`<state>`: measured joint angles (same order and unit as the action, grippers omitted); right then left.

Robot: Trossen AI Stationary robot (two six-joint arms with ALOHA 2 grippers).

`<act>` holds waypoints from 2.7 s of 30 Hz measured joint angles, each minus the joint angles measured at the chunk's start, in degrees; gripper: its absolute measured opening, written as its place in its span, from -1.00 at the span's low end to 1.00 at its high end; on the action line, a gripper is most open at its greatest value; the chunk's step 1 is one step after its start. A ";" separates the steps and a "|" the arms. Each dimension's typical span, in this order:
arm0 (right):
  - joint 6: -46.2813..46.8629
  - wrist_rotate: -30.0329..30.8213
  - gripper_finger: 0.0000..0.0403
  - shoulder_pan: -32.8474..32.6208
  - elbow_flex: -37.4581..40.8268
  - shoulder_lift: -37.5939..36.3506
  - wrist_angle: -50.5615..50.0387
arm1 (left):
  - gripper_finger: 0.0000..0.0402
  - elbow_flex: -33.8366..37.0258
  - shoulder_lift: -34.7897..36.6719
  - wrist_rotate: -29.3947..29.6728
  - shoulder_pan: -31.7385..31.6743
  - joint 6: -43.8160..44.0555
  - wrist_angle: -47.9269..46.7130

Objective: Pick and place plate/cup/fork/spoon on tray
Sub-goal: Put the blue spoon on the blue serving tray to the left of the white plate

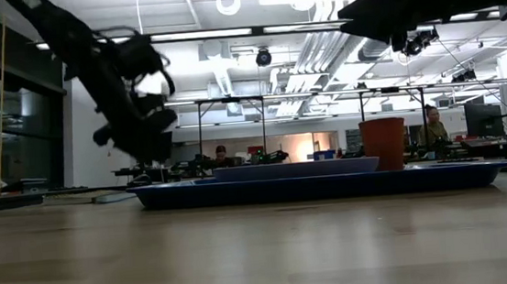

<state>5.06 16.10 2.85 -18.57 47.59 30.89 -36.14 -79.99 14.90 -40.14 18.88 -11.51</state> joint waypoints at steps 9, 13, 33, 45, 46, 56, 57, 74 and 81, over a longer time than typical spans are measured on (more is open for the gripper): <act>-0.15 0.00 -0.10 0.00 0.00 0.00 -0.45 | -0.28 0.00 -8.48 -7.00 -4.35 -0.47 2.82; -0.02 0.00 -0.10 0.00 0.00 0.00 -1.11 | -0.28 0.00 -8.98 -6.04 -4.28 -0.84 2.75; 0.00 0.05 -0.10 0.02 -0.02 0.00 -1.52 | -0.85 0.00 -9.00 -3.14 0.19 -4.73 -0.18; 0.01 0.13 -0.10 0.00 -0.02 0.00 -1.52 | -0.99 0.07 -0.75 -3.33 0.18 -7.09 1.86; 0.00 0.15 -0.10 0.02 -0.02 0.00 -1.52 | -0.99 0.07 0.74 -3.31 0.18 -7.09 1.82; 0.02 0.13 -0.10 0.01 -0.02 0.00 -1.52 | -1.00 0.07 22.37 -4.83 6.34 -8.49 3.29; 0.02 0.13 -0.10 0.00 -0.02 0.00 -1.52 | -1.00 0.21 24.51 -5.53 7.79 -8.78 4.79; 0.94 -0.20 -0.10 0.01 -0.07 0.02 1.02 | -1.00 15.65 35.62 -13.31 31.75 -9.73 44.61; 0.94 -0.40 -0.10 0.02 -0.09 0.02 1.34 | -1.00 15.65 35.61 -12.75 32.39 -10.09 45.31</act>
<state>6.00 15.69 2.87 -18.65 47.62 32.23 -20.49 -44.38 2.15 -7.75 8.80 33.80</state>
